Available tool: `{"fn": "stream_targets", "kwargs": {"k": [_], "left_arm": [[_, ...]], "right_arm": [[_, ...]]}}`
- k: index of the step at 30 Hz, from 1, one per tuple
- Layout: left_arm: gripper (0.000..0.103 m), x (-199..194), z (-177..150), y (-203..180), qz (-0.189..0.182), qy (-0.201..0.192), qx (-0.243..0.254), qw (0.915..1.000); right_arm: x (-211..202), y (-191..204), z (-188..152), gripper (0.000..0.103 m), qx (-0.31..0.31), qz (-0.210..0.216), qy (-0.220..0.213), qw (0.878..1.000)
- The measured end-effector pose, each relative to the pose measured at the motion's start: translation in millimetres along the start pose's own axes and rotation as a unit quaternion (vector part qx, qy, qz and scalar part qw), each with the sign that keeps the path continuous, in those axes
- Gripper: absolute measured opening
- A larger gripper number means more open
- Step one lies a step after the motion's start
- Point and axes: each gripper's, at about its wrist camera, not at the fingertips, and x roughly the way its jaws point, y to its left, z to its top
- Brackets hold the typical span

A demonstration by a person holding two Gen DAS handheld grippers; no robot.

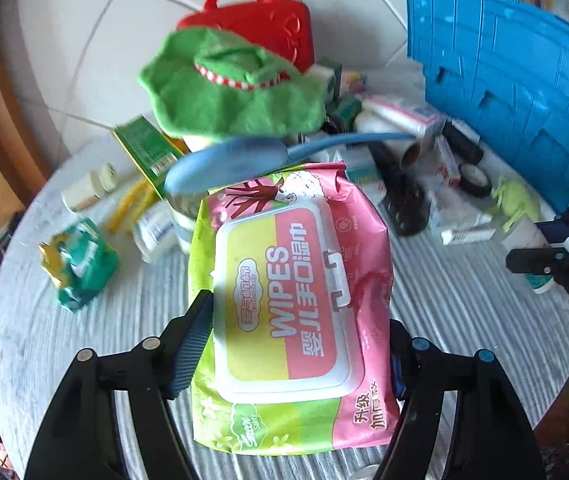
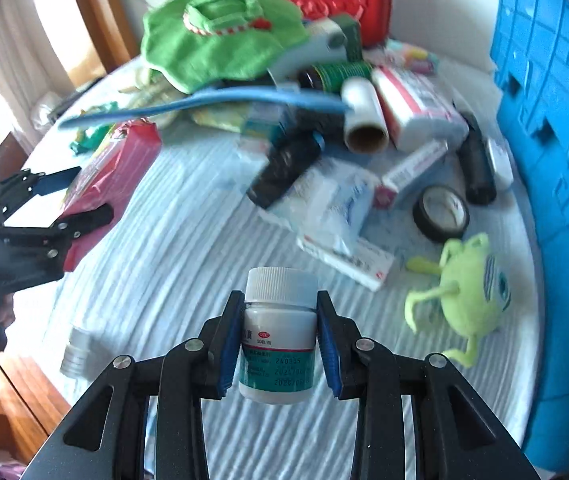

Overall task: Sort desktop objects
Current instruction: 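Lift and carry the pill bottle and wipes pack over the blue crate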

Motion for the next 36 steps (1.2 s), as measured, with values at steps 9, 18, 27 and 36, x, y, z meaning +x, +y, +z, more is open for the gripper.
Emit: {"fn": "stream_targets", "kwargs": {"k": [9,18,27,36], "left_arm": [[0.071,-61,20,-2,0.053,-0.063,-0.014,0.9966],[0.071,-113,18,12,0.046,-0.100,-0.010,0.9939],[0.071,-162,55,38,0.046,-0.160,-0.019,0.9858],[0.071,-191,103,18,0.027,-0.225,0.001,0.9740]], "right_arm": [[-45,18,33,0.034,-0.028,0.018,-0.080,0.996],[-90,40,48,0.034,-0.015,-0.008,-0.137,0.990],[-150,83,64,0.034,-0.004,-0.023,-0.206,0.978],[-208,94,74,0.034,0.026,-0.064,-0.277,0.959]]}}
